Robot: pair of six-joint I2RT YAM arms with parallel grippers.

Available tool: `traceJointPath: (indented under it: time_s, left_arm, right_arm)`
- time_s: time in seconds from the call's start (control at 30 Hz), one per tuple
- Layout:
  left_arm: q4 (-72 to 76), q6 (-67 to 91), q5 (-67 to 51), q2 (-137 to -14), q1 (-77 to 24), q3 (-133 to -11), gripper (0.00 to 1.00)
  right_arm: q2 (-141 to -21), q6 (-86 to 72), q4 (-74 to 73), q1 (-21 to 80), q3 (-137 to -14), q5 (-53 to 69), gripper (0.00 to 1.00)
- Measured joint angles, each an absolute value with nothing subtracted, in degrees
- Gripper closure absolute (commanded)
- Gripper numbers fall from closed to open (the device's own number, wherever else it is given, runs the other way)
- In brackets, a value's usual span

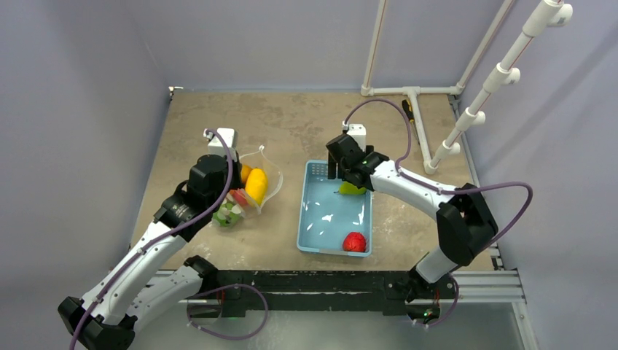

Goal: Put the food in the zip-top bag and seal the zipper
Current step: Pick up the fake fruit from the bin.

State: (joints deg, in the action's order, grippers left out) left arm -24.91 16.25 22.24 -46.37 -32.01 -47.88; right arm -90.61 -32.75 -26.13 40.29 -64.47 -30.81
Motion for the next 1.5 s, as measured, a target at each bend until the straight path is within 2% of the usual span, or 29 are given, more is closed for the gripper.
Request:
traceJointPath:
  time_s: [0.57,0.73,0.87,1.17,1.3,1.5]
  left_arm:
    - [-24.91,15.81,21.06,-46.39,-32.01,-47.88,1.00]
    - [-24.91,15.81,20.75,-46.37,-32.01,-47.88,1.00]
    - [-24.91,15.81,20.73,-46.37,-32.01,-47.88,1.00]
    - [-24.91,15.79,20.73,-46.37,-32.01,-47.88,1.00]
    - [-24.91,15.79,20.73,-46.37,-32.01,-47.88,1.00]
    - [-24.91,15.79,20.73,-46.37,-32.01,-47.88,1.00]
  right_arm:
    - [-96.05,-36.51,-28.67,37.98,-64.47,-30.59,0.16]
    - [-97.36,-36.93,-28.84,37.43,-64.47,-30.72,0.20]
    - [-98.30,-36.86,-28.88,37.43,-64.47,-30.37,0.32]
    - [-98.13,-35.90,-27.97,37.43,-64.49,-29.15,0.81]
    - [-97.51,-35.81,-27.66,37.43,-64.49,-28.01,0.91]
    - [-94.48,-35.70,-27.83,37.43,-64.49,-26.76,0.95]
